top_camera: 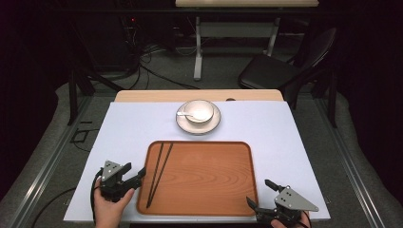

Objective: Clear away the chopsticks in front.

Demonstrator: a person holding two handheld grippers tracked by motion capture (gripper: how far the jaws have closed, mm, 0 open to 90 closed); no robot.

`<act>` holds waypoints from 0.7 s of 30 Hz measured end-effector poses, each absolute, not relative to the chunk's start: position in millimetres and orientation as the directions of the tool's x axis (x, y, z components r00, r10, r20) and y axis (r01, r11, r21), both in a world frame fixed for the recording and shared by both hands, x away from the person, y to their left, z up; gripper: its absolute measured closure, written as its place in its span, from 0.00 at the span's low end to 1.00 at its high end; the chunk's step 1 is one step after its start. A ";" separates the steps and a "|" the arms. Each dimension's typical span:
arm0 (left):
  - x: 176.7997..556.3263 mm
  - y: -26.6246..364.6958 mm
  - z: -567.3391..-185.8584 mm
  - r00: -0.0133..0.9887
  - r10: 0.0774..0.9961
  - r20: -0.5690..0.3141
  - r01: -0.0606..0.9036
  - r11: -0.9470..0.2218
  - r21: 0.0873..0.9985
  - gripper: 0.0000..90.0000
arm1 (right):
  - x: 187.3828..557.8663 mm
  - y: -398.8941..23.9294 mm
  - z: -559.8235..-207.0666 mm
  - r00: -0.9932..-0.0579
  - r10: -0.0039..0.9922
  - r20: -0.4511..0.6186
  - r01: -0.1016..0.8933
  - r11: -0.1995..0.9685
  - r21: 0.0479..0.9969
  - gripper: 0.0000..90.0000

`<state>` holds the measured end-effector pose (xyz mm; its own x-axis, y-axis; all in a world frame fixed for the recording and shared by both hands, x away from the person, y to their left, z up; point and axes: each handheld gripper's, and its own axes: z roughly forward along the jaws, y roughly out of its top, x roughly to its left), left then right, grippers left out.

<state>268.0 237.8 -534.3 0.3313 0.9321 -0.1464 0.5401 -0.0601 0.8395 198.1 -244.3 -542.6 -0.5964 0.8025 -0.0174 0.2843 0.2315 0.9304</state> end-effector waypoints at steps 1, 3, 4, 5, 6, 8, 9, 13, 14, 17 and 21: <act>269.1 239.1 -535.5 0.331 0.933 -0.144 0.545 -0.065 0.836 0.42 | 198.9 -244.9 -543.1 -0.597 0.802 -0.014 0.287 0.230 0.930 0.16; 269.3 240.2 -535.9 0.328 0.934 -0.142 0.546 -0.065 0.836 0.42 | 199.2 -245.4 -543.2 -0.596 0.803 -0.013 0.291 0.231 0.929 0.16; 269.7 241.8 -536.1 0.326 0.935 -0.143 0.546 -0.063 0.836 0.42 | 199.7 -245.7 -543.5 -0.595 0.804 -0.012 0.293 0.230 0.928 0.16; 270.9 244.9 -536.8 0.315 0.936 -0.155 0.546 -0.045 0.837 0.41 | 200.6 -246.7 -543.8 -0.593 0.805 -0.010 0.294 0.228 0.928 0.16; 270.9 244.9 -536.8 0.315 0.936 -0.155 0.546 -0.045 0.837 0.42 | 200.6 -246.7 -543.8 -0.593 0.805 -0.010 0.294 0.228 0.928 0.16; 271.9 246.5 -537.9 0.304 0.939 -0.163 0.555 -0.035 0.831 0.42 | 201.3 -247.5 -544.0 -0.592 0.806 -0.011 0.293 0.228 0.929 0.16; 272.5 246.8 -538.7 0.301 0.939 -0.169 0.561 -0.031 0.827 0.42 | 201.7 -247.9 -544.1 -0.592 0.806 -0.009 0.295 0.227 0.928 0.16; 274.3 246.8 -540.9 0.294 0.939 -0.176 0.580 -0.029 0.814 0.42 | 202.5 -248.2 -544.2 -0.592 0.806 -0.008 0.296 0.226 0.928 0.16; 274.5 246.7 -541.1 0.293 0.939 -0.180 0.581 -0.025 0.813 0.42 | 202.8 -248.3 -544.3 -0.593 0.805 -0.010 0.296 0.229 0.927 0.16; 274.9 247.0 -541.8 0.293 0.937 -0.191 0.586 -0.018 0.810 0.41 | 203.1 -248.3 -544.5 -0.593 0.805 -0.007 0.300 0.229 0.926 0.16; 275.3 245.6 -543.5 0.290 0.937 -0.197 0.594 -0.015 0.804 0.41 | 203.2 -249.0 -544.2 -0.593 0.805 -0.008 0.298 0.229 0.927 0.16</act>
<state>275.3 245.6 -543.5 0.2895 0.9367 -0.1968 0.5943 -0.0148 0.8041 203.2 -249.0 -544.2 -0.5935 0.8048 -0.0084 0.2978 0.2293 0.9267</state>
